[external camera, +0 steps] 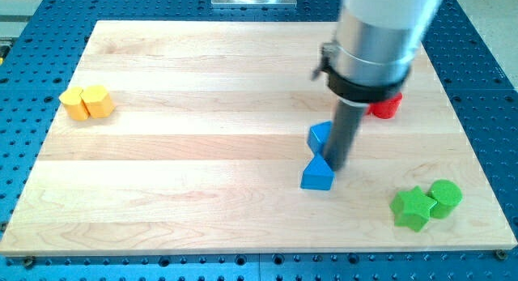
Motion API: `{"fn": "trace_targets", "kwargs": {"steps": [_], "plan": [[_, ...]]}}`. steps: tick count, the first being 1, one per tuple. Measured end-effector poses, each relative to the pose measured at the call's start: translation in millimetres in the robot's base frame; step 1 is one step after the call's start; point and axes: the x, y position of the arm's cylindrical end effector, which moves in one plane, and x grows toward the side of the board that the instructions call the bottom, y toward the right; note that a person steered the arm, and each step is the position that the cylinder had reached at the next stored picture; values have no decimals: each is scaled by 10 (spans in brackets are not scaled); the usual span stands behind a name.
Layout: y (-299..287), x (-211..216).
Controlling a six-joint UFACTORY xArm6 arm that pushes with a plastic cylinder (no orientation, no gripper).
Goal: Push the blue cube to the top center
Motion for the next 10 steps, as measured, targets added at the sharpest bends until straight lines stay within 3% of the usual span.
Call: {"fn": "trace_targets", "kwargs": {"steps": [1,2,3,4,8,9,10], "plan": [[-538,-589],[-624,-515],[-566,-36],[122,138],[-622,-1755],[-668,-1741],[-1099,-1901]]}}
